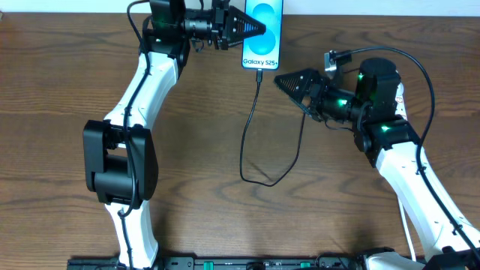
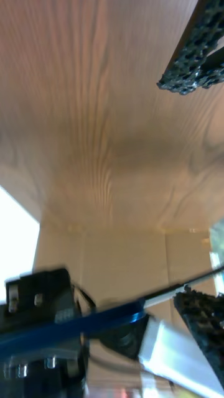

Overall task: Plug charger to phone and switch on socket
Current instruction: 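Push the plug up into the phone port and open the right gripper, then lower the plugged phone flat onto the table with the left gripper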

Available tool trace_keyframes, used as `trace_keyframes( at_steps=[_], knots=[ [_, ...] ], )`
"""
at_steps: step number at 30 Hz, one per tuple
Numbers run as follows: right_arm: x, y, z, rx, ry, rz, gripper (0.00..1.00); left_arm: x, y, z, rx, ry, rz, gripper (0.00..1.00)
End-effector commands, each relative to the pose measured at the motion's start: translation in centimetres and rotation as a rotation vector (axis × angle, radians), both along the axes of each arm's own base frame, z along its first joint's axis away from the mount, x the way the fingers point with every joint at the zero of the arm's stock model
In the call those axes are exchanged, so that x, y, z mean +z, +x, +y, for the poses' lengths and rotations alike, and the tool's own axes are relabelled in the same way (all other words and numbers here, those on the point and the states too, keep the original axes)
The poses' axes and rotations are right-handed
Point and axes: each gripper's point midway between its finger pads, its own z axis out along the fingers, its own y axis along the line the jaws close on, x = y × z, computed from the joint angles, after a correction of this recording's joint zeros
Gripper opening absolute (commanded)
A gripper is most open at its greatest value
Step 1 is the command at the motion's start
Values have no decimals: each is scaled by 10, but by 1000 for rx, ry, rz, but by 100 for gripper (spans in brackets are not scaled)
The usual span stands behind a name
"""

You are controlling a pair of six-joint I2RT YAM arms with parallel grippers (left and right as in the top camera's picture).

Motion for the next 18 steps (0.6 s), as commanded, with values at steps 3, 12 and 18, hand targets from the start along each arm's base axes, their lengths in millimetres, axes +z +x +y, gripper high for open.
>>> trace_keyframes(
  at_steps=[3, 12, 18],
  knots=[
    [-22, 6, -18, -66, -147, -15, 99, -7, 30, 0, 175, 7, -13, 7],
    [-44, -5, -30, -58, -220, 55, 99, -122, 50, 23, 440, 408, 117, 7],
    [-47, -14, -34, 14, -235, 27, 99, -142, -12, 14, 178, 445, 113, 7]
  ],
)
